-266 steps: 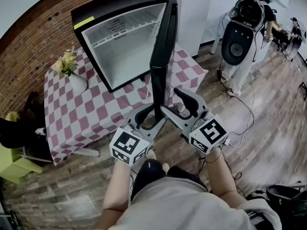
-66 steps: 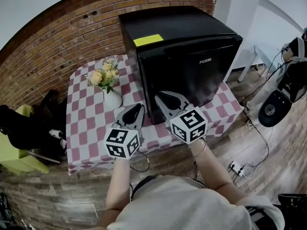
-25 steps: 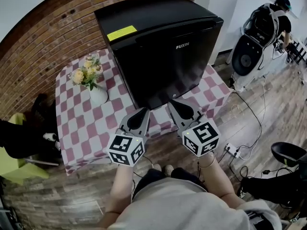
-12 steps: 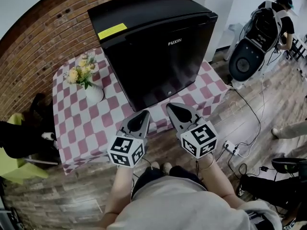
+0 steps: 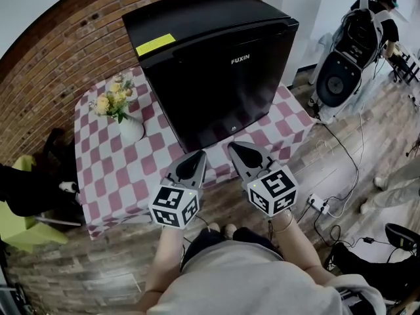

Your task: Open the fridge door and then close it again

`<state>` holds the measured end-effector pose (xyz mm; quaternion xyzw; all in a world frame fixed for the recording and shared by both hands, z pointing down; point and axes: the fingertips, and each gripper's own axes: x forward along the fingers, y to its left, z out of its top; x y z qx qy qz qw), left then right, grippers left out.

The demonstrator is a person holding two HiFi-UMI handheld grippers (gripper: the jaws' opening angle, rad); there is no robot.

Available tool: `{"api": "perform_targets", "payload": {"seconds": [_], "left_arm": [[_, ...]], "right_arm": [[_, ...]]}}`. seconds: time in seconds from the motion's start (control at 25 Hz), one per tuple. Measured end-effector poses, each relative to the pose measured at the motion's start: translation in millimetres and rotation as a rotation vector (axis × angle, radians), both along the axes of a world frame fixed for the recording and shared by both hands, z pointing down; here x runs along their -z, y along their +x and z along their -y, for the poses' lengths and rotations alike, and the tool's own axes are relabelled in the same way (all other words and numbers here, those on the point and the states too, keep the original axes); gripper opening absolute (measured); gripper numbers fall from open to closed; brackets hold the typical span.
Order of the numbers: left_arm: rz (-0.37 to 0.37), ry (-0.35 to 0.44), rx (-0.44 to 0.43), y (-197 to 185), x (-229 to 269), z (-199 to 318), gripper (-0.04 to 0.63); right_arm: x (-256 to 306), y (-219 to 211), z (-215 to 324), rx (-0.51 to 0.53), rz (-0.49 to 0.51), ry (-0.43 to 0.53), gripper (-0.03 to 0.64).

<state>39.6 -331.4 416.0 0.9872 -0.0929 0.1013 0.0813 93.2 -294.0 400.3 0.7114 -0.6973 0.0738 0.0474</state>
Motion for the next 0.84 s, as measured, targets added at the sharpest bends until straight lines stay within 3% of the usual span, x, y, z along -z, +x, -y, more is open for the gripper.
{"api": "perform_targets", "payload": {"seconds": [0.84], "left_arm": [[0.017, -0.013, -0.019, -0.4, -7.1, -3.8, 0.014]], "right_arm": [[-14.6, -2.4, -0.4, -0.015, 0.020, -0.036, -0.002]]}}
